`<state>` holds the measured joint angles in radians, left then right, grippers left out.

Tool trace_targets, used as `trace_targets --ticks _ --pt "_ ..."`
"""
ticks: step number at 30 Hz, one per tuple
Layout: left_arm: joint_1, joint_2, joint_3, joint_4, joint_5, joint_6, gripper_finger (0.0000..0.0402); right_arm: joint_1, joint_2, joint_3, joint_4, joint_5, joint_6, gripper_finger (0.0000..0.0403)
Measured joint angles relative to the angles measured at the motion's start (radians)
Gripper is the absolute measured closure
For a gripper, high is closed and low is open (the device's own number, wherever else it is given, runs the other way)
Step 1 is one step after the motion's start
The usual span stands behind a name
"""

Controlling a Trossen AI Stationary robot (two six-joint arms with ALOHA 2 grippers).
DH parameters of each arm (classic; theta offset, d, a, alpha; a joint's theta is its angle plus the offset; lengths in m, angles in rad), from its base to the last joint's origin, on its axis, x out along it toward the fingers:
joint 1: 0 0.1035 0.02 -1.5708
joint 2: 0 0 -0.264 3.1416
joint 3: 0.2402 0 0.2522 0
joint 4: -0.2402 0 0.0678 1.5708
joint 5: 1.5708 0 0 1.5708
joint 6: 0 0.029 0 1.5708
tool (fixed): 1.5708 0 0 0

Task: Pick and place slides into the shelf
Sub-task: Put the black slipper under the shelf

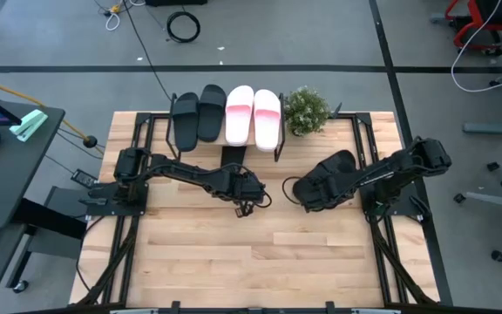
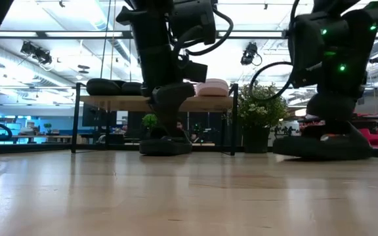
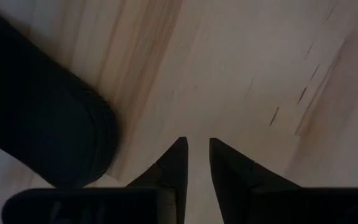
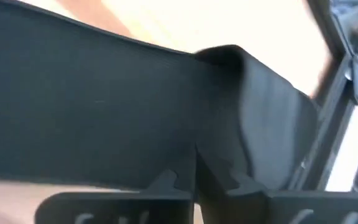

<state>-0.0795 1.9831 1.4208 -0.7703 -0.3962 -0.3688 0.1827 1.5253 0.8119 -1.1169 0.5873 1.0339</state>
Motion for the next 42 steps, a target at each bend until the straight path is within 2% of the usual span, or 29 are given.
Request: trace_targets --ticks 4,10,12,16,19,24,33,42 --pt "-0.001 0.000 0.000 -0.041 0.000 -0.002 0.0338 0.068 -0.004 0.026 0.096 0.001 -0.040 0.0392" --pt "-0.032 -0.040 0.000 -0.166 -0.001 -0.075 0.0378 0.224 -0.042 0.102 0.280 -0.014 -0.125 0.0397" --pt "-0.044 -0.066 0.000 -0.216 -0.011 -0.097 0.0387 0.262 -0.045 0.146 0.276 0.007 -0.134 0.0399" --pt "-0.051 -0.108 0.000 -0.244 -0.064 -0.118 0.0391 0.303 -0.044 0.207 0.161 0.104 -0.163 0.0391" --pt "-0.045 -0.122 0.000 -0.226 -0.096 -0.119 0.0385 0.282 -0.042 0.239 0.011 0.101 -0.087 0.0372" --pt "-0.045 -0.127 0.000 -0.218 -0.098 -0.118 0.0366 0.219 -0.038 0.223 -0.162 0.021 -0.008 0.0319" --pt "-0.042 -0.127 0.000 -0.206 -0.098 -0.118 0.0359 0.101 -0.037 0.130 -0.169 0.009 -0.015 0.0234" --pt "-0.040 -0.127 0.000 -0.201 -0.098 -0.117 0.0362 0.022 -0.037 0.018 -0.169 -0.035 0.017 0.0223"
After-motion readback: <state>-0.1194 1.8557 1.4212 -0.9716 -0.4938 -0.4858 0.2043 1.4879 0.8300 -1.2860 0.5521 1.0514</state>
